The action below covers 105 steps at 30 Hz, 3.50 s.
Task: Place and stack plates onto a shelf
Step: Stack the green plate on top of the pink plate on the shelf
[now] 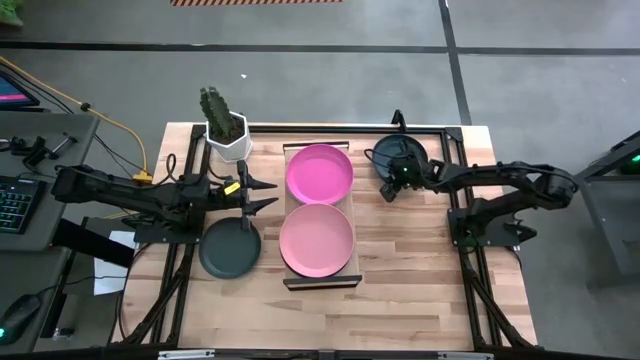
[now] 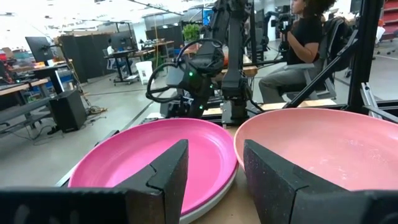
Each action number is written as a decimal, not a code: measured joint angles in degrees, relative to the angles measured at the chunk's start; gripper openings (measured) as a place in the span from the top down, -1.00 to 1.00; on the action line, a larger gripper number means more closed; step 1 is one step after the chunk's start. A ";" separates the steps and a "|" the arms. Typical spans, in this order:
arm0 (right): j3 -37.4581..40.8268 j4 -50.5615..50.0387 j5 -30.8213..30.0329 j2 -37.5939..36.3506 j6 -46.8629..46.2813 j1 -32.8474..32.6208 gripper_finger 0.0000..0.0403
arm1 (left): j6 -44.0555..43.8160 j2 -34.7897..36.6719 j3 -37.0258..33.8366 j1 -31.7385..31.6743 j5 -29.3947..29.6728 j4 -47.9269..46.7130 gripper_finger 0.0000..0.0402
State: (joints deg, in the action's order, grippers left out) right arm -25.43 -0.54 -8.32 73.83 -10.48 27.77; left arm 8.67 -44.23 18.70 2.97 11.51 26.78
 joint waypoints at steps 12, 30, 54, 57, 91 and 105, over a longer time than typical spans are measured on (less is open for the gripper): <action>0.00 0.09 0.49 5.69 0.72 0.00 0.29 | -0.02 0.00 0.00 0.00 0.00 0.01 0.29; -0.04 0.65 -5.21 6.89 4.50 0.00 0.37 | 0.17 0.00 0.00 -0.01 0.00 -0.01 0.29; -9.20 -8.51 -6.95 5.54 4.08 0.62 1.00 | 0.15 0.00 0.04 -0.01 0.00 -1.25 0.29; -9.20 -8.84 -8.98 3.32 4.73 -0.88 1.00 | 0.17 0.00 0.04 -0.01 0.07 -1.24 0.29; -13.23 19.11 -21.53 -4.61 52.81 -36.23 1.00 | 1.01 0.00 0.04 -0.01 1.29 -0.55 0.29; -32.62 -6.42 -19.24 6.27 57.84 -33.32 1.00 | 1.01 0.00 0.04 0.01 1.29 -0.36 0.29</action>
State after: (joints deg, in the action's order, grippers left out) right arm -58.05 -6.96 -27.56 80.10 47.36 -5.55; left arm 9.67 -44.23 18.74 2.98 12.80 26.41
